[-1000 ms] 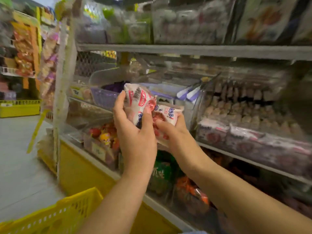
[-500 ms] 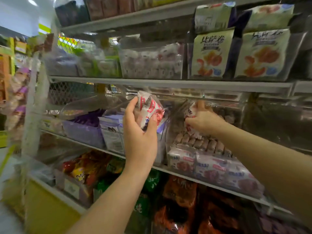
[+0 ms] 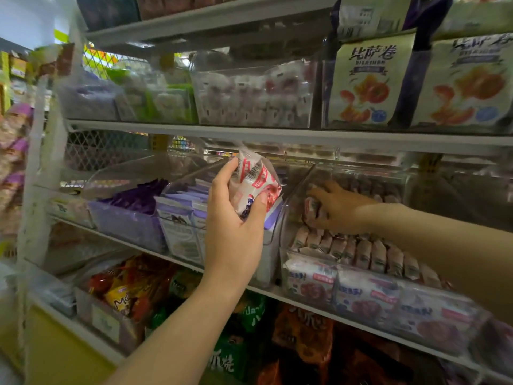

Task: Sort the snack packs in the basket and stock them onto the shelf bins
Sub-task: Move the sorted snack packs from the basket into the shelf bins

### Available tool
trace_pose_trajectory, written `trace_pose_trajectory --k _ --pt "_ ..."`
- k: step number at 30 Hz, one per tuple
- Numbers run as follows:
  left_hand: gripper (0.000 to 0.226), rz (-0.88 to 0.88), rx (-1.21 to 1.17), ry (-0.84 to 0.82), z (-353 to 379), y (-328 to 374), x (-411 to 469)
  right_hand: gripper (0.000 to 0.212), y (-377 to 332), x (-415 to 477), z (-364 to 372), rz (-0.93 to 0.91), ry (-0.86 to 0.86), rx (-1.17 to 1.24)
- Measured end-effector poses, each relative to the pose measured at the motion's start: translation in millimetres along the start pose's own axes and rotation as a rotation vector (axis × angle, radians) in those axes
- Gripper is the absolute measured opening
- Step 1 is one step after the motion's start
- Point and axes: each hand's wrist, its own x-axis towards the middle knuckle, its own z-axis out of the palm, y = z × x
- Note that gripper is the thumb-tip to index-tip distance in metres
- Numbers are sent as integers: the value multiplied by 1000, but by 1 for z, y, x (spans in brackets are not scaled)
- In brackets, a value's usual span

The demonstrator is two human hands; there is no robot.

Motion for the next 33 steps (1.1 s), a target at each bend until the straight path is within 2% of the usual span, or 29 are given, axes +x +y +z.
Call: trace_pose_trajectory --k 3,5,7,10,13,15,17,20,22,25,27,30,33 --pt "52 15 -17 -34 6 0 0 65 -6 4 6 11 108 -22" --pt "52 31 -14 -61 8 0 0 62 -10 8 8 79 109 -2" --pt "52 44 -12 -84 8 2 1 70 -7 8 6 92 57 68" --pt "53 93 -7 -95 9 7 3 85 7 -5 -7 -2 21 197" --pt "55 147 7 -160 17 13 5 91 16 -24 -20 -55 2 184" --pt "56 155 39 -255 25 14 6 87 20 -37 -30 -84 -16 156" --pt "54 112 45 -403 33 14 8 81 24 -54 -46 -122 2 228" --pt "49 -56 -77 -666 46 8 9 93 33 -85 -66 -192 -61 684" --pt "45 -140 -142 -767 57 6 7 88 32 -108 -70 -224 -78 810" --pt "43 -140 -117 -836 75 9 1 54 28 -125 -68 -287 20 609" --pt "42 -134 -100 -839 86 12 -2 40 31 -129 -68 -256 41 539" --pt "44 1 127 -752 94 12 -2 31 41 -134 -71 -171 75 420" --pt "46 183 327 -690 91 8 2 31 50 -133 -74 -95 295 236"
